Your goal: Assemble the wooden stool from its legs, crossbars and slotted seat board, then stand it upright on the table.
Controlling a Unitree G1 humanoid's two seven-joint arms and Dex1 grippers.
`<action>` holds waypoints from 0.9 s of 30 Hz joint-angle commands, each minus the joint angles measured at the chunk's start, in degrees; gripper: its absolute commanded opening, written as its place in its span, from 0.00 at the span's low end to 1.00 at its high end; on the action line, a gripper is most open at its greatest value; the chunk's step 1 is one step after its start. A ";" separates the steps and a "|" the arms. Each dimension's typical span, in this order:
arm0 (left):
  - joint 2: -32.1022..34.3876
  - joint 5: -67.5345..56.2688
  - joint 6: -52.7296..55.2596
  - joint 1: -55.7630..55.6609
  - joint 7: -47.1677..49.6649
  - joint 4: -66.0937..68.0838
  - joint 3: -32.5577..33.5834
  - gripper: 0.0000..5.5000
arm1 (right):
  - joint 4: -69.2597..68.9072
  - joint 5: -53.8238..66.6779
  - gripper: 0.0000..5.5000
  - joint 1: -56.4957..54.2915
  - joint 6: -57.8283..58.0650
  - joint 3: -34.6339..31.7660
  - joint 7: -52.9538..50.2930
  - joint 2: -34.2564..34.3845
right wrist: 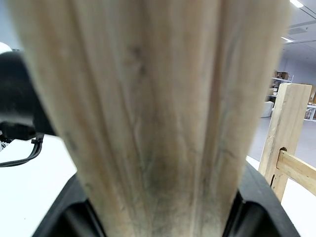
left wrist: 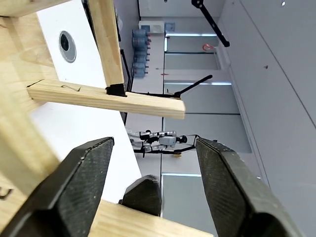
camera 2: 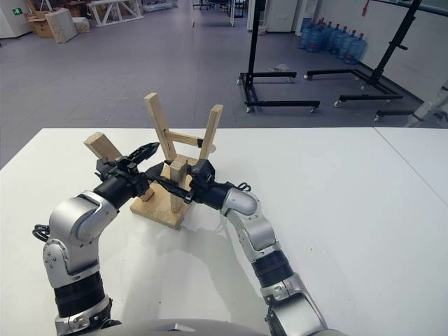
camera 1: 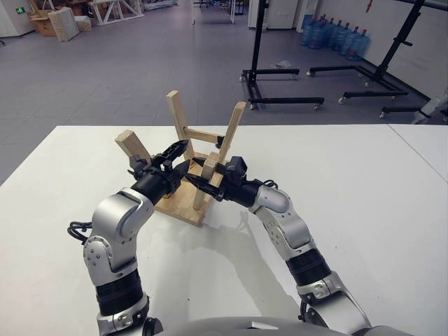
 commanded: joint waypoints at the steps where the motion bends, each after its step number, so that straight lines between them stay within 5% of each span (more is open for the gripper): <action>1: 1.99 0.66 1.62 4.26 -2.74 2.56 -0.22 0.55 | -0.21 -1.26 0.37 -1.00 3.69 1.24 -0.65 -0.05; 16: 8.60 0.76 1.11 7.62 -8.82 3.16 -6.20 0.55 | -1.45 -0.87 0.37 -3.53 7.87 1.58 -1.34 1.01; 27: 6.63 0.64 -6.54 -8.58 -6.76 -0.60 -2.16 0.55 | -1.64 -0.45 0.37 -2.31 8.14 1.12 -1.25 0.58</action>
